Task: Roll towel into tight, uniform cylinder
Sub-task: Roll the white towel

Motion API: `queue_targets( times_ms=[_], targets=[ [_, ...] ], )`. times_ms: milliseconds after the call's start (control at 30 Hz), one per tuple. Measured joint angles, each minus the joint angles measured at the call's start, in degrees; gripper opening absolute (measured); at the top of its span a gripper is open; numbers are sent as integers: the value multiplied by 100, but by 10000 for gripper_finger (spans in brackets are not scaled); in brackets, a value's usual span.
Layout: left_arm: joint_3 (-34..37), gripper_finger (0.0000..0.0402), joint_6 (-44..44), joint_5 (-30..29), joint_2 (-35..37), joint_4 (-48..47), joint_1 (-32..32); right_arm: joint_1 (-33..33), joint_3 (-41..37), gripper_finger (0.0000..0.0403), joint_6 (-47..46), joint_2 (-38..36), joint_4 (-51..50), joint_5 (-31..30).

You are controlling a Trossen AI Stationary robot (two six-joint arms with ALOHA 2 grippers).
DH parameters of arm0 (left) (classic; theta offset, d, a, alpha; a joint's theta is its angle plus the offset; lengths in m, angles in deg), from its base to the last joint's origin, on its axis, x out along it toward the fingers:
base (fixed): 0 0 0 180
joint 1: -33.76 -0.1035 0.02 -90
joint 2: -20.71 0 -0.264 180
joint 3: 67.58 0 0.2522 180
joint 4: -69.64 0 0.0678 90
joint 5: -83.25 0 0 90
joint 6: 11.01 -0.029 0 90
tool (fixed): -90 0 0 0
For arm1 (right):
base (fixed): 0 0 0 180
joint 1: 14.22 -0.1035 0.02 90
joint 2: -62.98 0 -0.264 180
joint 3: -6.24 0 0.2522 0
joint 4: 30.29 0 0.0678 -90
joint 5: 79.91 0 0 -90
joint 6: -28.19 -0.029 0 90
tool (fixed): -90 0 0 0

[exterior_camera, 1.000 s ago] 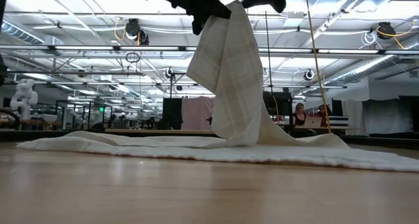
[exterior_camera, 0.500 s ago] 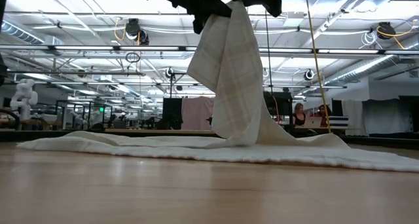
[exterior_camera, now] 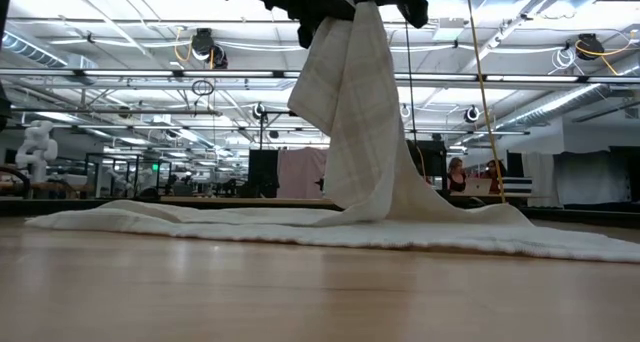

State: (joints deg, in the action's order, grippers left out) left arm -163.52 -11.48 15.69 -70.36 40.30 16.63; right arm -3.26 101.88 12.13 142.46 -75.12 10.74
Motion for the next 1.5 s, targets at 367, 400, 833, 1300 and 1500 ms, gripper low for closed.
queue_targets(
  times_ms=[367, 400, 833, 1300, 1500],
  targets=[
    [1, 38, 22, -43, 33, -12, -11, 80, 0, 3, -8, -44, -32, 128],
    [9, 48, 57, -61, 84, -35, -11, 117, 0, 3, -37, -56, -33, 127],
    [118, 184, 575, -1553, 974, -1812, -303, 438, 0, 1, -170, -428, -206, 119],
    [1787, 187, 3930, -797, 1484, 516, 28, 516, -2, 0, -268, -437, -257, 117],
    [1843, 187, 3136, -2813, 1550, -848, 862, 521, -2, 0, -277, -437, -282, 240]
  ],
)
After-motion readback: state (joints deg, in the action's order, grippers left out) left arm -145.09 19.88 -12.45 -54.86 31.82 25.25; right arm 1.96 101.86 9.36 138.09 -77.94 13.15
